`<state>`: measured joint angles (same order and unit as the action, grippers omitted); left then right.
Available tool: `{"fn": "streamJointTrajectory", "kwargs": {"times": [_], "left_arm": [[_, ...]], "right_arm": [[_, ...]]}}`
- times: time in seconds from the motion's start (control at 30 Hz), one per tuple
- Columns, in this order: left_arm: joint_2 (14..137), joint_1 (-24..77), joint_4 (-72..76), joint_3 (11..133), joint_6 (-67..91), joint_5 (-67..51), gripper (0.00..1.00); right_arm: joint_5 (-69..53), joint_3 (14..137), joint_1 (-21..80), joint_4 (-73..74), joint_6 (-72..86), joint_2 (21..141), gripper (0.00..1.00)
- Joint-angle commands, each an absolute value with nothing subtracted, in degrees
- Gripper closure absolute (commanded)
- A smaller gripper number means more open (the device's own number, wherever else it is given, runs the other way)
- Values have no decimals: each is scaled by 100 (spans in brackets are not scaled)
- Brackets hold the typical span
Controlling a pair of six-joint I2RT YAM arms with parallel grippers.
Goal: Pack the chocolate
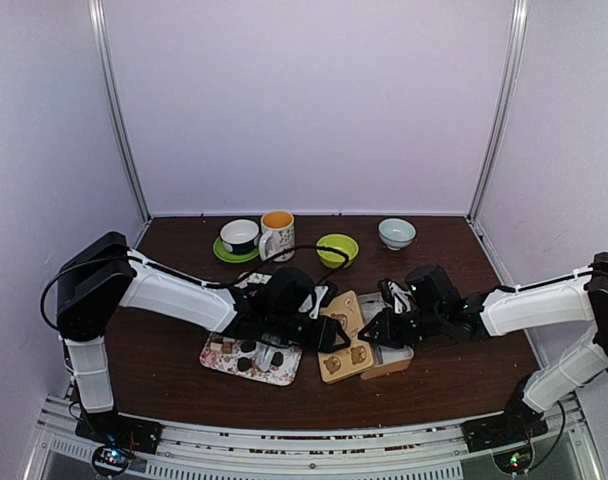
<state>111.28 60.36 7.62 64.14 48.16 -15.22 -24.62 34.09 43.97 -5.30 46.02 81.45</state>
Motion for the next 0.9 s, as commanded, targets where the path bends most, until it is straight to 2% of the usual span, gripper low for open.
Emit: {"fn": "streamJointTrajectory", "kwargs": {"times": [0.0,0.2,0.87], "left_arm": [[10700,6005,100,6698,4556,-1434,51],[10094,6003,-1004,6965,4134,-984,49],[8422,5985,-2191,6933,3791,96,47]], "right_arm": [[-2673,3565,4381,-742,4563,8131,89],[-2764,3656,4386,-688,4536,7956,97],[-2653,4584,4392,434,4403,6515,100]]}}
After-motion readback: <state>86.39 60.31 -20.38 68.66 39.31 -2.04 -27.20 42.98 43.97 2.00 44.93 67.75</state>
